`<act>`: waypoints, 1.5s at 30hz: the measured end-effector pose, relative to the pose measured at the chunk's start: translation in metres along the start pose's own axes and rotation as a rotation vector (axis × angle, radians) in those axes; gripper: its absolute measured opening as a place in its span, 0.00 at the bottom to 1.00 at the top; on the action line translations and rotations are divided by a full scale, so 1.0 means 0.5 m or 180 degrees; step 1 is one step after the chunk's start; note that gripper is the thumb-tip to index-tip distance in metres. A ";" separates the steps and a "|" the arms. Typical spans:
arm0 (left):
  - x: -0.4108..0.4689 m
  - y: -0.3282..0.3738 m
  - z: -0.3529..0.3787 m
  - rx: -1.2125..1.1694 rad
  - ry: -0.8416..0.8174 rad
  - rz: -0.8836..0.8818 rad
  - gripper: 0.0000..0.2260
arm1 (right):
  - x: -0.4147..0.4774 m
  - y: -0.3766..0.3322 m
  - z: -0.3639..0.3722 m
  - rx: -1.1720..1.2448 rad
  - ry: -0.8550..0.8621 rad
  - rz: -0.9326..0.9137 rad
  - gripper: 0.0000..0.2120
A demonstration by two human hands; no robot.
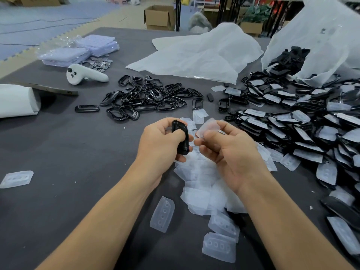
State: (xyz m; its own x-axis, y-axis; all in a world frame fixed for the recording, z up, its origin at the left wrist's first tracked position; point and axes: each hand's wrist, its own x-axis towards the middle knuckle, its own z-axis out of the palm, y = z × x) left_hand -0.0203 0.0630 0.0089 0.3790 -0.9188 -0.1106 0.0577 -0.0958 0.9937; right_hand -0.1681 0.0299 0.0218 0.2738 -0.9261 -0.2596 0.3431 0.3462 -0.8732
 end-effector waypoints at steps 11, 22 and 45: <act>0.004 0.004 -0.007 0.0006 0.0052 -0.0036 0.13 | -0.004 0.007 0.000 -0.0654 -0.0347 -0.0420 0.13; -0.012 0.006 0.005 -0.0182 -0.0308 -0.0059 0.15 | -0.015 0.031 0.000 -0.2394 0.0732 -0.2425 0.06; -0.010 -0.006 0.006 -0.0252 -0.0413 0.0245 0.11 | -0.022 0.005 0.013 -0.0503 -0.0135 -0.0673 0.10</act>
State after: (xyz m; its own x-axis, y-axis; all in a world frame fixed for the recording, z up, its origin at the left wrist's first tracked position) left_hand -0.0253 0.0668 0.0066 0.2628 -0.9645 -0.0262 0.1075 0.0023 0.9942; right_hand -0.1644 0.0418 0.0249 0.2494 -0.9671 -0.0500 0.2531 0.1149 -0.9606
